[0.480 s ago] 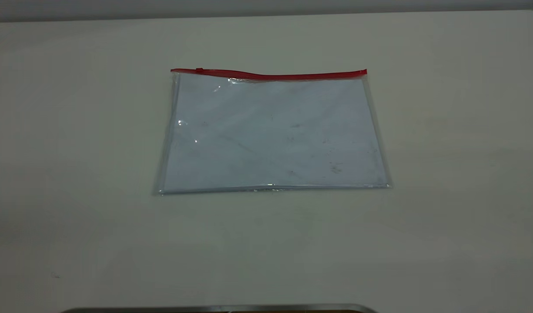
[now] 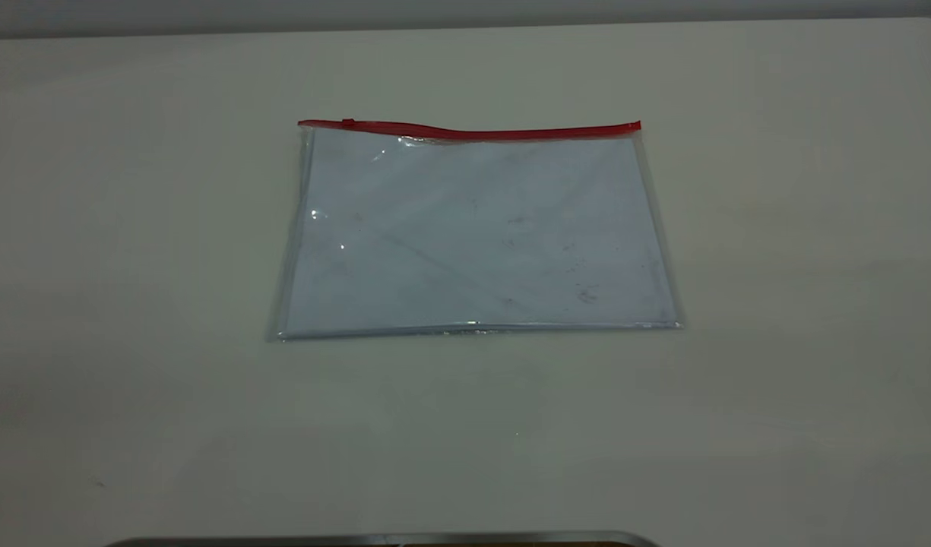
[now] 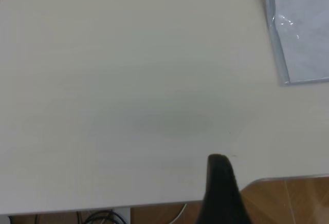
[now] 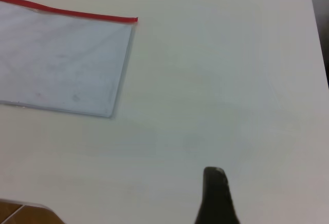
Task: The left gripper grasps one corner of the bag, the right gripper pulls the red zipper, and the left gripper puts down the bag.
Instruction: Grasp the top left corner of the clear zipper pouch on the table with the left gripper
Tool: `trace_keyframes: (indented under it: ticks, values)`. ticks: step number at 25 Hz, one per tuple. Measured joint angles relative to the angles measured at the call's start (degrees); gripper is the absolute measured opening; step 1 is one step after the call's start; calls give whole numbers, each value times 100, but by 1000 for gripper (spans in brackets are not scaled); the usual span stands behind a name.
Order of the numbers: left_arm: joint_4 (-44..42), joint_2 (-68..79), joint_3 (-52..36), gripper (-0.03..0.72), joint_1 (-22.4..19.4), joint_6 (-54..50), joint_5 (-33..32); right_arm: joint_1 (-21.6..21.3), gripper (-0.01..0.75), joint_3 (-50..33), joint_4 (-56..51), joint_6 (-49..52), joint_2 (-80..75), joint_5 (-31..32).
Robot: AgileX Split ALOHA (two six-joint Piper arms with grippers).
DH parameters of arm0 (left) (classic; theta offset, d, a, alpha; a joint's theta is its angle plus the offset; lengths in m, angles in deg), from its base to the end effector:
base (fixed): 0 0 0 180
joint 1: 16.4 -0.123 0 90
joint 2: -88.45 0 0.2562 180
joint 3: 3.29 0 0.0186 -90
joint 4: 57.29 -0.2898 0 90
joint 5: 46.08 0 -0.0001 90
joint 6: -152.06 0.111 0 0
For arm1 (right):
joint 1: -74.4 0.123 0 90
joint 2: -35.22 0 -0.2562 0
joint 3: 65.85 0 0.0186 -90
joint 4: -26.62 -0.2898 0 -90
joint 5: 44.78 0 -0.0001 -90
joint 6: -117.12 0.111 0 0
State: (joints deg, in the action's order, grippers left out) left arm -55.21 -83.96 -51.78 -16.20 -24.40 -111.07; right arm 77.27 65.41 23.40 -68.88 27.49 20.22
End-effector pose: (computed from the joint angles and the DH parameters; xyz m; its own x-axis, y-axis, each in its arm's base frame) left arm 0.0711 -0.0039 0.2767 -0.5138 0.0482 -0.8565 0.0556 0.9982 0.0228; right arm 0.0716 0.0092 0.2751 -0.5116 -0.1065 -0.8526 -0.1352 0.9899 -0.0425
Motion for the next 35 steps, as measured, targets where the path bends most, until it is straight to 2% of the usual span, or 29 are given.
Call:
trace_keyframes:
  ticks: [30,35]
  values:
    - [-83,113,0,588,0,-110,0,0,578,0,-62,0,0,0]
    - [-107,1255,304,588,0,-400,651,0,578,152,-111,135,-82,-99]
